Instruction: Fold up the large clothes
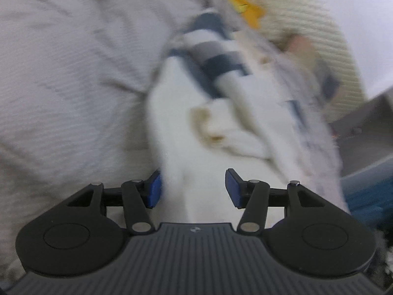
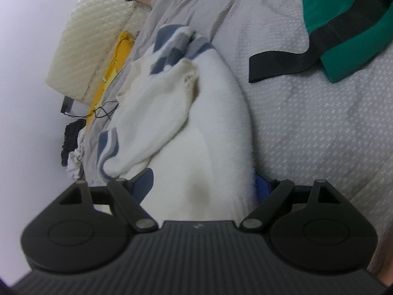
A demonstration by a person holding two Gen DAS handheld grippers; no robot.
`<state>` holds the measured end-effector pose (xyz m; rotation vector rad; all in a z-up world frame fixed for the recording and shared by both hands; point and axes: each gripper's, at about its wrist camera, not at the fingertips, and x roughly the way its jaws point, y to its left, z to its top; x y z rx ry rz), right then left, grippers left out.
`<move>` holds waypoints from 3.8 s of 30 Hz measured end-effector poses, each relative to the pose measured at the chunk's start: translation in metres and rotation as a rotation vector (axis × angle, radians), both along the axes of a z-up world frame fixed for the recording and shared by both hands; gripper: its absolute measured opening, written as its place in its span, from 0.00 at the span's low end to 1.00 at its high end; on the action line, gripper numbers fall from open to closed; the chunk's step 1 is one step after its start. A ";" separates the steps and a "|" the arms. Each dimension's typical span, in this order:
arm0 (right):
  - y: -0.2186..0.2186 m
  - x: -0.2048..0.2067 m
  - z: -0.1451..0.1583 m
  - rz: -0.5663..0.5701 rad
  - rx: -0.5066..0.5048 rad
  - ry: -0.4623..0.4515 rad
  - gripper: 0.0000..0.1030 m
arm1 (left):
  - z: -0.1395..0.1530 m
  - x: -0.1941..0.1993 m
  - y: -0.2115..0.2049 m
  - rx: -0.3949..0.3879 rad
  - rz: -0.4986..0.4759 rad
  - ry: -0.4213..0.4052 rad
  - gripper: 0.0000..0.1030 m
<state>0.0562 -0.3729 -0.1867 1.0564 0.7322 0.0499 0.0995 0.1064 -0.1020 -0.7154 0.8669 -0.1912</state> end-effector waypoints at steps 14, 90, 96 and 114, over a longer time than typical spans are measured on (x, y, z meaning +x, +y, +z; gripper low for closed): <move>0.002 0.000 -0.015 -0.016 0.006 0.091 0.79 | -0.028 0.004 0.000 -0.048 0.032 0.206 0.61; -0.055 0.029 0.131 0.095 0.177 -0.307 0.16 | 0.167 -0.009 0.034 -0.297 -0.048 -0.364 0.07; -0.051 0.098 0.088 0.060 0.163 -0.252 0.16 | 0.128 0.081 0.020 -0.219 0.052 -0.357 0.07; -0.047 0.212 -0.018 0.124 0.078 -0.120 0.18 | -0.027 0.239 0.018 -0.088 0.100 -0.235 0.08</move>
